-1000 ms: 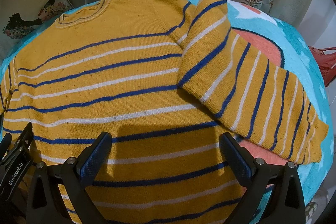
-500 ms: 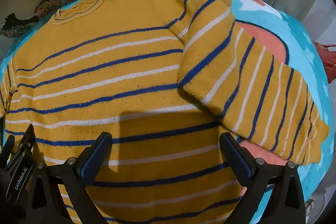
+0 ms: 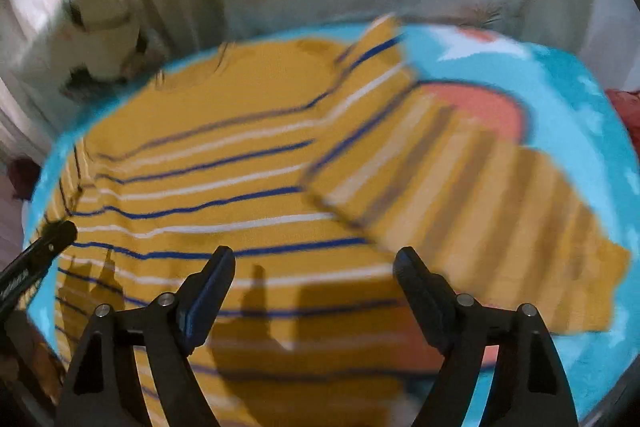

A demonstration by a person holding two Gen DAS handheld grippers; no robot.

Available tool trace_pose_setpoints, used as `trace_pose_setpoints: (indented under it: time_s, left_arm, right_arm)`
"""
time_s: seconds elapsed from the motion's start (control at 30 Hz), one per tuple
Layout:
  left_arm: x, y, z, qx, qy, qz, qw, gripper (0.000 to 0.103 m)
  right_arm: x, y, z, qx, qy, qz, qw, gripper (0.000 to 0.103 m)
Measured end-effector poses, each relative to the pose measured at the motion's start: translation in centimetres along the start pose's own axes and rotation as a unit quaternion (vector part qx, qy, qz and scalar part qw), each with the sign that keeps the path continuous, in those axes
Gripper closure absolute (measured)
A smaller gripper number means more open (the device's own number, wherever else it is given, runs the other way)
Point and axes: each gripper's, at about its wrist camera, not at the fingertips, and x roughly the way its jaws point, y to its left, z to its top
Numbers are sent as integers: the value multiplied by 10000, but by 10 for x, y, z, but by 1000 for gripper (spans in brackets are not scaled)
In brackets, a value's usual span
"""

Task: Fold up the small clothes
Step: 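Grasp the other sleeve cuff with the right gripper and fold it across the body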

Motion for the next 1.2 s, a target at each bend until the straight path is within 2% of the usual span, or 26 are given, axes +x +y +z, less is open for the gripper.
trace_pose_setpoints:
  time_s: [0.07,0.13,0.2,0.23,0.33,0.4,0.43,0.47,0.5,0.53,0.57,0.6,0.7,0.77,0.87,0.93,1.0,1.07,1.13,1.2]
  left_arm:
    - [-8,3,-2,-117,-19,-56,9999,7]
    - [-12,5,-6,-227,14,-78,9997,7]
    - [-14,8,-12,-305,76,-113,9994,7]
    - [-16,7,-16,-329,112,-134,9993,7]
    - [-21,5,-23,-332,136,-155,9992,7]
    - [-25,2,-23,-321,113,-174,9993,7]
    - [-27,-1,-23,-305,91,-192,9993,7]
    - [-30,-4,-23,-281,61,-215,9994,7]
    - [-32,-6,-22,-264,42,-235,9994,7]
    - [-35,-8,-20,-240,22,-256,9994,7]
    - [-37,-9,-19,-225,-1,-254,9994,7]
    - [-40,-9,-18,-219,-40,-239,9995,7]
    - [-55,2,-11,-247,-237,-102,9994,7]
    - [-62,14,-6,-299,-336,57,9990,7]
    - [-71,38,0,-441,-430,307,9976,7]
    - [-73,57,1,-555,-463,441,9964,7]
    - [-73,72,3,-658,-463,504,9955,7]
    - [-72,90,4,-822,-459,531,9941,7]
    - [-68,106,5,-953,-413,513,9933,7]
    - [-63,117,6,-977,-366,445,9936,7]
  right_arm:
    - [-26,-43,-6,207,-201,-344,9990,17]
    - [-39,-90,-18,605,-248,-940,9934,16]
    - [-42,-140,-33,1077,-82,-1600,9812,16]
    - [-37,-168,-41,1398,100,-1758,9744,16]
    - [-24,-205,-53,1890,264,-1399,9716,14]
    - [-23,-204,-48,1897,16,-1222,9742,15]
    - [-23,-202,-44,1863,-45,-1054,9768,19]
    - [-22,-198,-38,1803,-92,-895,9795,34]
    - [-21,-194,-32,1709,-94,-890,9812,57]
    - [-19,-190,-25,1556,-49,-813,9845,72]
    - [-18,-189,-25,1528,6,-561,9867,93]
    - [-18,-194,-21,1584,75,-353,9867,93]
    - [-41,-218,-14,1711,-216,-465,9839,94]
    - [-65,-240,-11,1867,-412,-847,9779,94]
    - [-95,-293,9,2137,-671,-1727,9592,94]
    - [-105,-316,19,2301,-674,-1822,9536,94]
    - [-109,-311,33,2198,-675,-1978,9529,94]
    - [-112,-280,46,1946,-700,-1905,9597,94]
    - [-109,-244,58,1711,-740,-1602,9693,94]
    - [-99,-193,74,1472,-709,-953,9819,94]
